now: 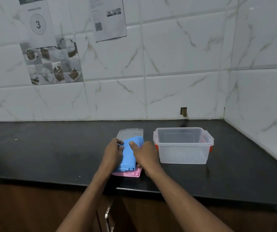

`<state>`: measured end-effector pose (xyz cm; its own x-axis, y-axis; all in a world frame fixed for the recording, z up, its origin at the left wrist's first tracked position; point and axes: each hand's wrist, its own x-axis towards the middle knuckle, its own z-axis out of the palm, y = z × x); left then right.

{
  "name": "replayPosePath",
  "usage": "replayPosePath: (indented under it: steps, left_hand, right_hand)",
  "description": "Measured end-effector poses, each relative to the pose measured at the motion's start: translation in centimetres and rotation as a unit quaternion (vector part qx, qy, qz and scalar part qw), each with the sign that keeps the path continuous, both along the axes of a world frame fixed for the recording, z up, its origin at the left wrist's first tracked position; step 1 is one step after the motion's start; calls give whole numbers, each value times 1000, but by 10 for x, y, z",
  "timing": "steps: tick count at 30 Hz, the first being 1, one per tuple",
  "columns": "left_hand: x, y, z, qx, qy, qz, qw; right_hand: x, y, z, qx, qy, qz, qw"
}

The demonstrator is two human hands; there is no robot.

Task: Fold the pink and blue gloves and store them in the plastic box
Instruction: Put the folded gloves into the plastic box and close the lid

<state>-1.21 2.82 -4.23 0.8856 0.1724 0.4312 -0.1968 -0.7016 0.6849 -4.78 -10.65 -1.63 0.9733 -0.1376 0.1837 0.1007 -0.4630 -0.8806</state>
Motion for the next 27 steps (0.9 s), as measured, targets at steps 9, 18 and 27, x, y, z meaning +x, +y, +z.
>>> replayPosePath:
  steps: [9, 18, 27]
  left_hand:
    - [-14, 0, 0, -32, -76, 2, 997]
    - [-81, -22, 42, -437, -169, 137, 872]
    - [-61, -68, 62, -607, 17, -282, 743]
  right_hand:
    - [17, 24, -5, -34, 24, -5, 999]
    - [3, 18, 20, 383, -105, 50, 917]
    - [-9, -21, 34, 578, -121, 115, 799]
